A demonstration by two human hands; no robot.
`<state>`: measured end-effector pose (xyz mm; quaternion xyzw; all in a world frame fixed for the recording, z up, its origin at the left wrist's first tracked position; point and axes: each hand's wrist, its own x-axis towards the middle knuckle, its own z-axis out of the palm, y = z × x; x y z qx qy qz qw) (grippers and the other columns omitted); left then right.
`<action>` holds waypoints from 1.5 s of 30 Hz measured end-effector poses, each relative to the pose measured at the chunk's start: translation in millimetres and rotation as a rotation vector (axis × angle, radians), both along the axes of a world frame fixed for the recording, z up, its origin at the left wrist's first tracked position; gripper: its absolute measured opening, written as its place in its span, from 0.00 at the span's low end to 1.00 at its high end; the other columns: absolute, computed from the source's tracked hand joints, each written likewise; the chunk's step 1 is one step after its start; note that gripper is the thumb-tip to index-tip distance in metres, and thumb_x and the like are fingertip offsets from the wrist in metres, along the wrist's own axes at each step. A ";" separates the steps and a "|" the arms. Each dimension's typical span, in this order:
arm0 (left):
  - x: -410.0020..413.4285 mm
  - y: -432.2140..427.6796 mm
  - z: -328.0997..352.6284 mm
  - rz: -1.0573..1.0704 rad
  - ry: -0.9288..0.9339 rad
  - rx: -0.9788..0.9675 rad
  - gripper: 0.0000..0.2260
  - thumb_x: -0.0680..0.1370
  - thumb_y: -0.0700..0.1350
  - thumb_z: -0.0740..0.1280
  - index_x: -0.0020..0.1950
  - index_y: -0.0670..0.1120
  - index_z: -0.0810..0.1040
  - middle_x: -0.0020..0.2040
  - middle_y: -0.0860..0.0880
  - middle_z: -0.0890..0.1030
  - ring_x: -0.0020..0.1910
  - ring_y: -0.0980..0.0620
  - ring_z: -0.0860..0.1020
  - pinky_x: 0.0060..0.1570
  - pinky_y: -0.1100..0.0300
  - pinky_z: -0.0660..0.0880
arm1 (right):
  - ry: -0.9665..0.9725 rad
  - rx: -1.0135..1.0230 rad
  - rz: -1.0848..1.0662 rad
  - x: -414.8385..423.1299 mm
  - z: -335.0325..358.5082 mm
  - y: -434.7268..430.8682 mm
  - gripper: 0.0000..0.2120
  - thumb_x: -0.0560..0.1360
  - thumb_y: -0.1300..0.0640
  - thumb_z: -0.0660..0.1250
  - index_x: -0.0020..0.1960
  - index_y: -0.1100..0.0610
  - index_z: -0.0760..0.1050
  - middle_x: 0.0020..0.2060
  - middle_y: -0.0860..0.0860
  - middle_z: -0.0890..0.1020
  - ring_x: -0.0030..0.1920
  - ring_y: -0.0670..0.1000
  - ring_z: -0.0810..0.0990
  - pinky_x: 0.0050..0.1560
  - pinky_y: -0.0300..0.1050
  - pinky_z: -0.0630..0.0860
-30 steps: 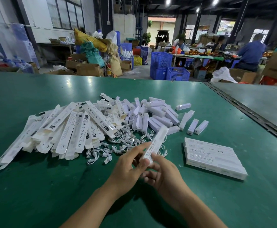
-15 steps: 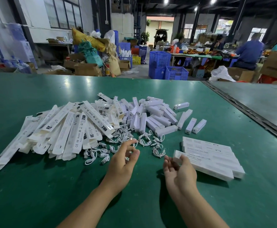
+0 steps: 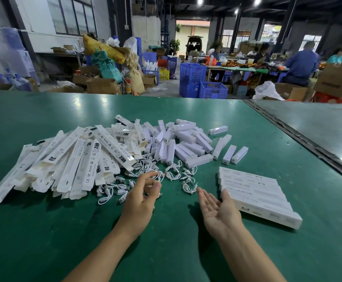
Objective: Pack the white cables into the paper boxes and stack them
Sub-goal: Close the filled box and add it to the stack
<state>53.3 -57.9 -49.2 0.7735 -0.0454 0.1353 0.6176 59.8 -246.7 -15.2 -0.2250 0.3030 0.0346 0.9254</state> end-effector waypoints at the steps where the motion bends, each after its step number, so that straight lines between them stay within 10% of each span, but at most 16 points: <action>1: -0.1 0.2 0.4 0.004 0.000 -0.002 0.12 0.76 0.59 0.61 0.59 0.65 0.73 0.52 0.57 0.81 0.50 0.62 0.79 0.44 0.74 0.73 | 0.007 -0.003 0.019 -0.2 -0.4 -1.0 0.21 0.82 0.48 0.59 0.55 0.69 0.69 0.48 0.65 0.79 0.44 0.61 0.82 0.42 0.53 0.77; 8: 4.8 7.9 3.9 0.212 -0.102 0.134 0.08 0.80 0.46 0.68 0.55 0.59 0.75 0.48 0.55 0.80 0.46 0.60 0.78 0.43 0.69 0.74 | 0.051 -0.160 0.066 -5.0 -3.8 4.6 0.17 0.82 0.46 0.59 0.47 0.61 0.71 0.45 0.58 0.81 0.42 0.58 0.81 0.37 0.48 0.74; 20: 19.9 65.9 11.2 0.994 -0.006 0.297 0.23 0.71 0.38 0.73 0.63 0.39 0.71 0.69 0.36 0.69 0.69 0.35 0.64 0.63 0.38 0.64 | 0.124 -0.223 -0.057 -7.9 2.1 5.1 0.17 0.85 0.51 0.50 0.45 0.61 0.67 0.41 0.59 0.78 0.36 0.57 0.79 0.32 0.48 0.72; 28: 21.7 66.3 1.6 0.907 0.219 0.571 0.29 0.72 0.47 0.74 0.70 0.44 0.68 0.77 0.39 0.60 0.78 0.42 0.53 0.71 0.38 0.52 | 0.112 -0.283 -0.043 -8.1 0.2 5.7 0.16 0.85 0.51 0.53 0.45 0.61 0.68 0.40 0.58 0.77 0.36 0.57 0.80 0.32 0.48 0.73; 45: 20.3 65.0 3.1 0.839 0.273 0.561 0.18 0.77 0.43 0.70 0.67 0.48 0.77 0.67 0.42 0.76 0.67 0.36 0.68 0.66 0.41 0.62 | 0.081 -0.474 -0.207 1.7 -6.5 -0.1 0.02 0.83 0.63 0.57 0.55 0.62 0.64 0.37 0.57 0.71 0.24 0.55 0.81 0.23 0.44 0.78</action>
